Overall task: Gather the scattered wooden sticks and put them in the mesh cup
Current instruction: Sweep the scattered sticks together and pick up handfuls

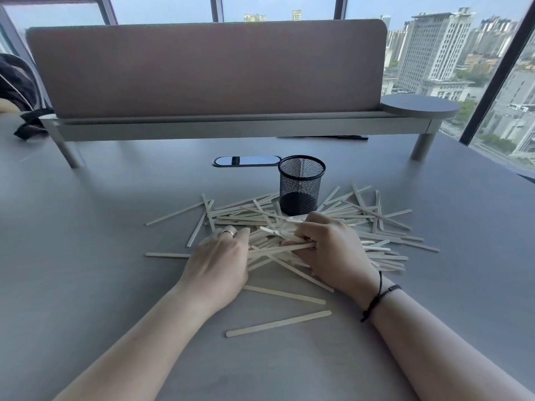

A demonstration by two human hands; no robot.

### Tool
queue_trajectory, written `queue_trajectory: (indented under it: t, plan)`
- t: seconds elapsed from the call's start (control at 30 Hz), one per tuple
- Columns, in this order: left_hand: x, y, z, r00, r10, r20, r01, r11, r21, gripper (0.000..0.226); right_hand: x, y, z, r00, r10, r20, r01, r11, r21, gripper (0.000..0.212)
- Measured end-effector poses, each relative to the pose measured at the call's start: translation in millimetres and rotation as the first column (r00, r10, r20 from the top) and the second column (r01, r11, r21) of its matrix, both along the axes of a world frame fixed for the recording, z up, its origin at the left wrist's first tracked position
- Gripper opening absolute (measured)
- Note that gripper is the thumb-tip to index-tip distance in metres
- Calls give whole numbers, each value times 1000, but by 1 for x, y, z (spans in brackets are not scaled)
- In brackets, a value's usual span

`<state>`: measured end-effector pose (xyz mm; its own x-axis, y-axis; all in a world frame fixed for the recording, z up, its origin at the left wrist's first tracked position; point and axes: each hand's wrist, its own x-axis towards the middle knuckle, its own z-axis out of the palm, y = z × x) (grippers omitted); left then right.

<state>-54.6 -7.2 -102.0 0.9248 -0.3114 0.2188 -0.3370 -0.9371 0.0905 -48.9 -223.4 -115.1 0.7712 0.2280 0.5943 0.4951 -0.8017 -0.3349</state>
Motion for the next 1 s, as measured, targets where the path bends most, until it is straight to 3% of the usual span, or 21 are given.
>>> queue_trajectory:
  t: [0.23, 0.4, 0.47, 0.77, 1.0]
  plan:
    - [4, 2, 2, 995, 64, 73, -69, 996, 55, 45, -2, 3, -1, 997, 17, -81, -20, 999, -36, 14]
    - [5, 12, 11, 995, 81, 65, -80, 997, -5, 17, -5, 5, 2, 986, 50, -156, -55, 998, -27, 30]
    - [5, 15, 10, 996, 85, 39, -85, 996, 4, 15, -6, 6, 3, 981, 64, -182, -69, 997, -26, 35]
    - [5, 21, 8, 987, 140, 76, -142, 990, 15, 54, -12, 4, 5, 988, 4, -156, -9, 999, -32, 35]
    - [5, 30, 16, 979, 202, 2, -201, 975, -95, 61, -13, 0, 9, 977, -40, -211, 54, 996, 65, 51]
